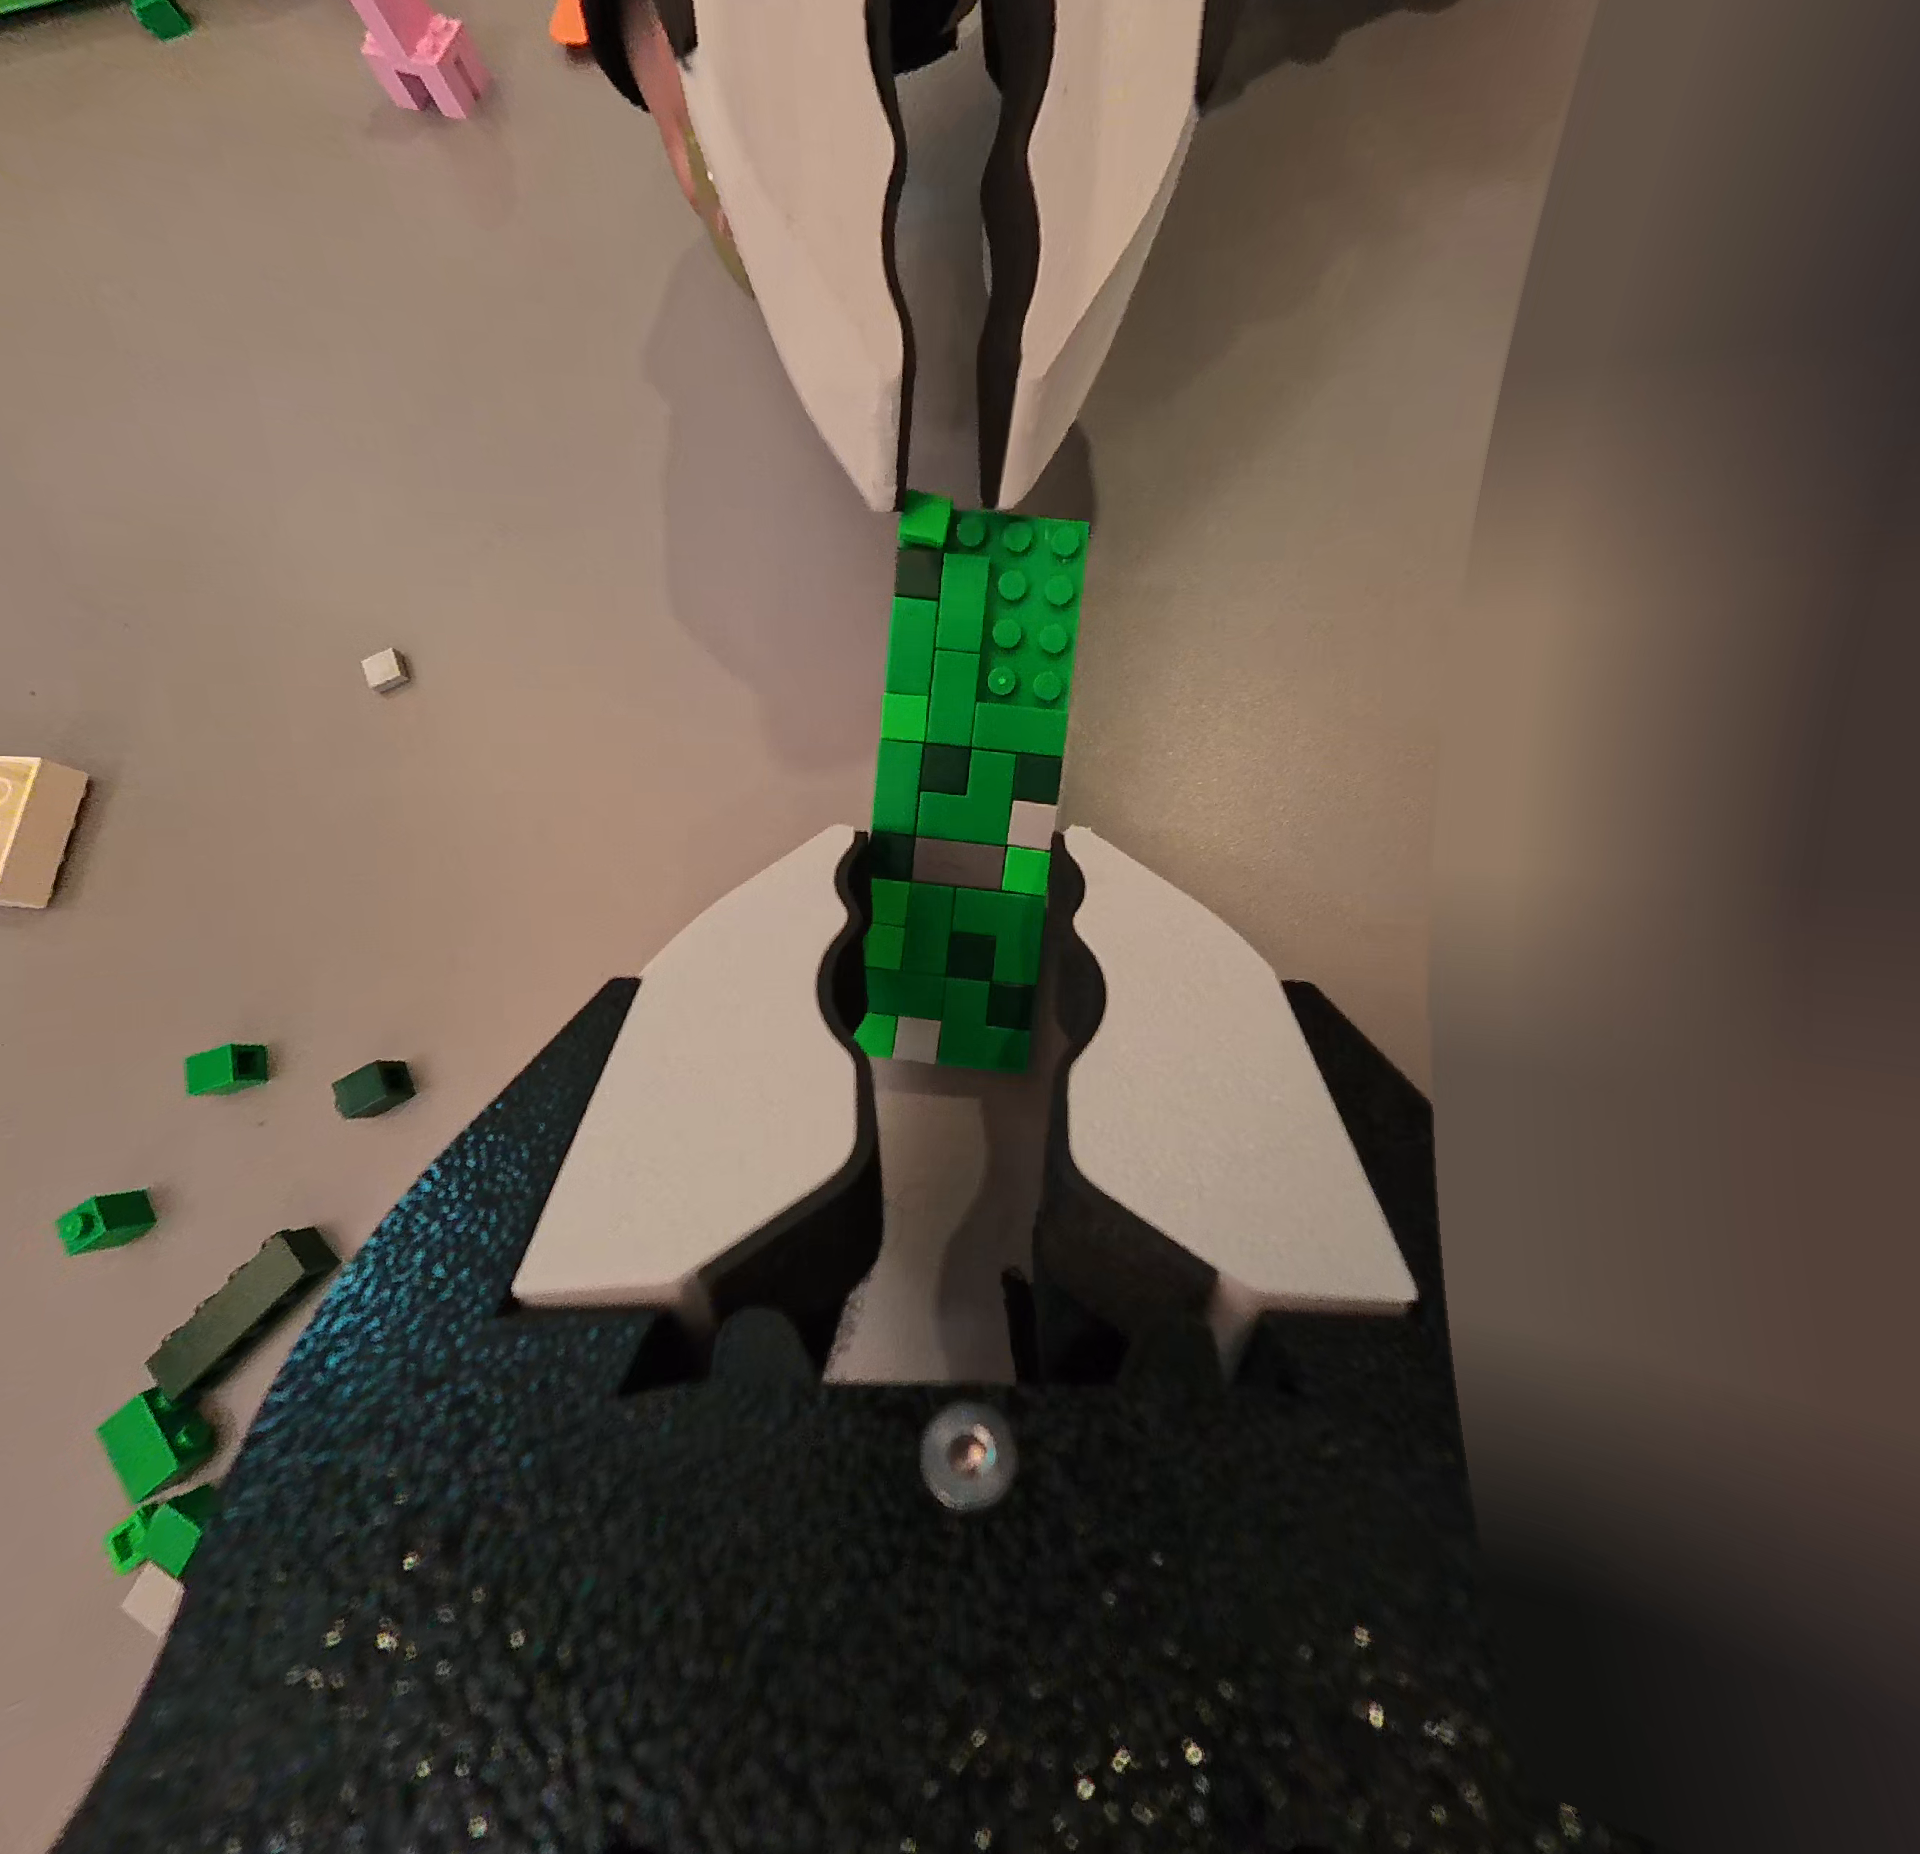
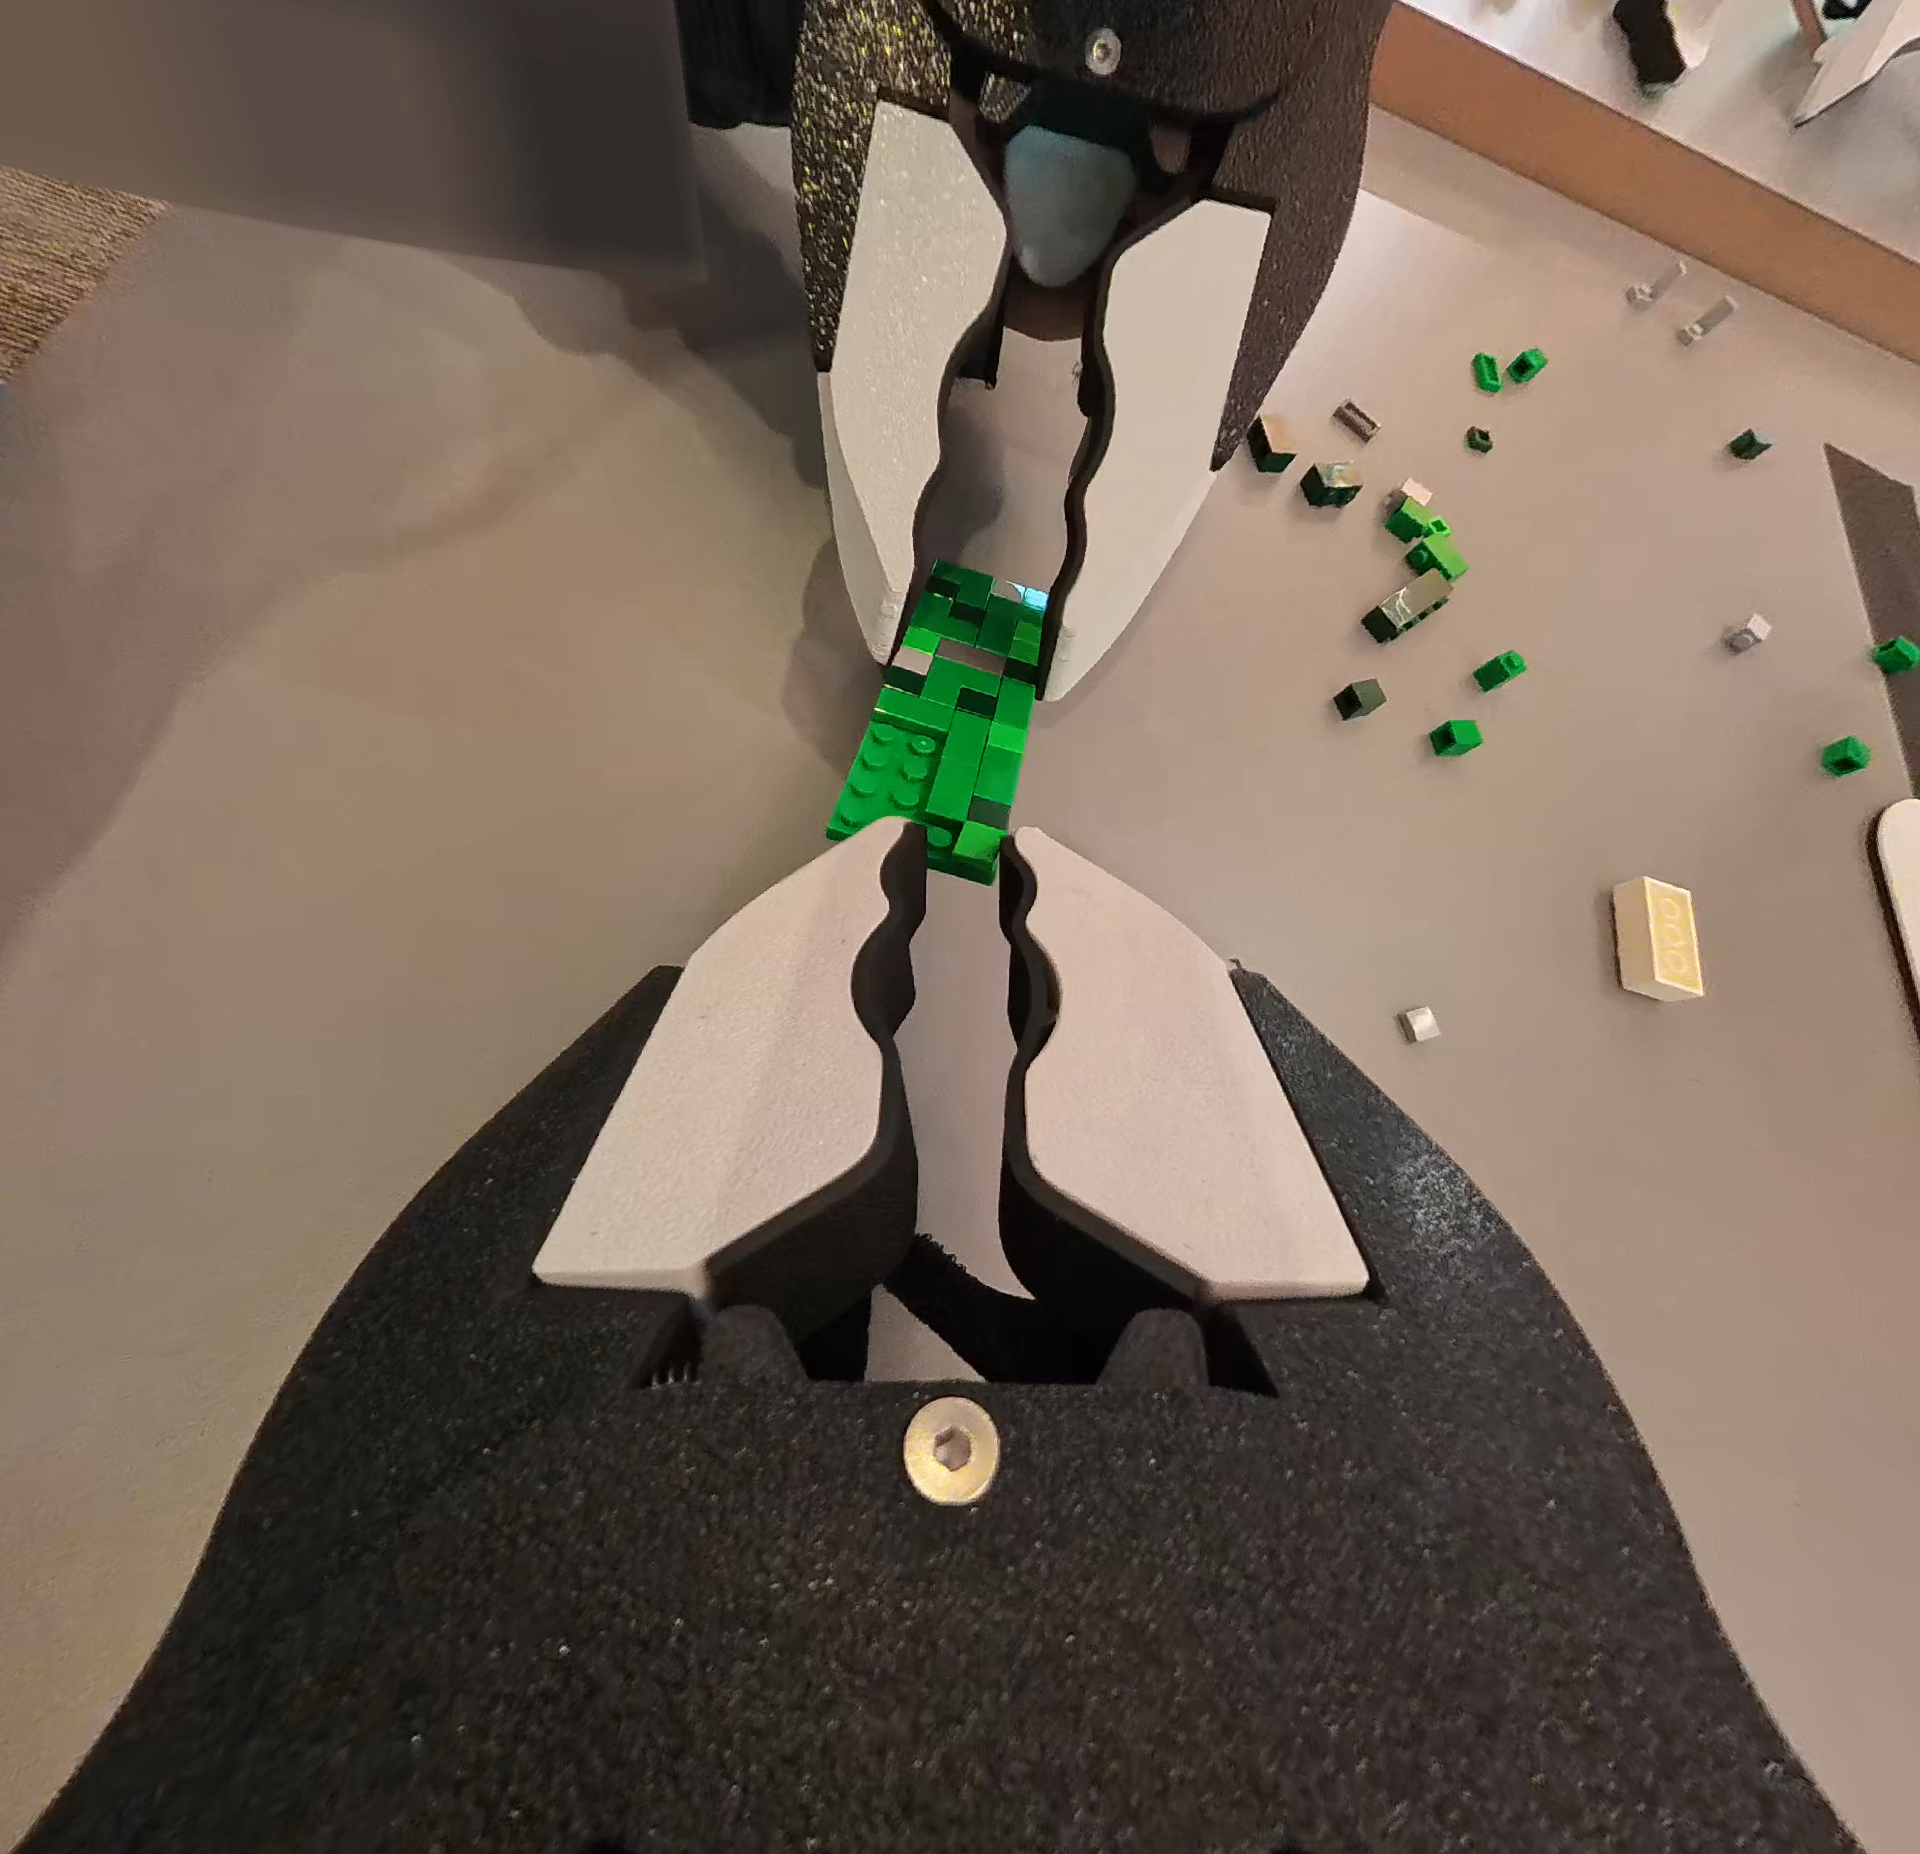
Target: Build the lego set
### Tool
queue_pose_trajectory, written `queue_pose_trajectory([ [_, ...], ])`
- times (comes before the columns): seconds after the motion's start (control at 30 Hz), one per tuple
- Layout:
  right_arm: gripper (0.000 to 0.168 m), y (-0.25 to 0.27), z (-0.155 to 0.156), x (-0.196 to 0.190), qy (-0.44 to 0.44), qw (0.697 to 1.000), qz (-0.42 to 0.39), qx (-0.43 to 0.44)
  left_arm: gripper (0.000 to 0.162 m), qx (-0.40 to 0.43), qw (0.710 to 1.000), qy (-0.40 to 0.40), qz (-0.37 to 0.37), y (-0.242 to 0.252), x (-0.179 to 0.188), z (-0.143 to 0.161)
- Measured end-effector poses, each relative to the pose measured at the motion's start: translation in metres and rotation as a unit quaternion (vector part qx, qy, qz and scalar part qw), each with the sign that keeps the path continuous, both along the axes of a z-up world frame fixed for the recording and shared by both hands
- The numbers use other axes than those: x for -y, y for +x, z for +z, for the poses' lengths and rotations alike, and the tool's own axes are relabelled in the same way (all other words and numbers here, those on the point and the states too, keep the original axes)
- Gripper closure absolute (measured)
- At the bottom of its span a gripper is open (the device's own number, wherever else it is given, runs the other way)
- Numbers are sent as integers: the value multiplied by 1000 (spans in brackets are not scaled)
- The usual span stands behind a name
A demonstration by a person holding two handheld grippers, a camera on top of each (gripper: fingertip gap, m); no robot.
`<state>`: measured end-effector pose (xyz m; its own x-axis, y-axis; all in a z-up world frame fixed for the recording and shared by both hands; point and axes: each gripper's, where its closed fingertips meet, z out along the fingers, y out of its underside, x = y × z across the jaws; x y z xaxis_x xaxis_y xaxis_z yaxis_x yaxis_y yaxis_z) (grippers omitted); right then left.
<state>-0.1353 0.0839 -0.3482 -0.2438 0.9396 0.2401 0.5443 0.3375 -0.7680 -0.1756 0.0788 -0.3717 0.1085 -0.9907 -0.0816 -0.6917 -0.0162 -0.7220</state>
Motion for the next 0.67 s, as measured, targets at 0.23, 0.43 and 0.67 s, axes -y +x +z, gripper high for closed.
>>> queue_pose_trajectory([
  [0.23,155,-1,1,0,0,1000,-1,-3,130,2,1000,-1,-2,0,1,1],
  [0.43,155,-2,15,-8,1,999,-18,-48,130,3,1000,2,0,0,0,2],
  [0.67,155,0,34,-39,-318,906,-237,-146,130,1,1000,17,21,-5,-9,2],
])
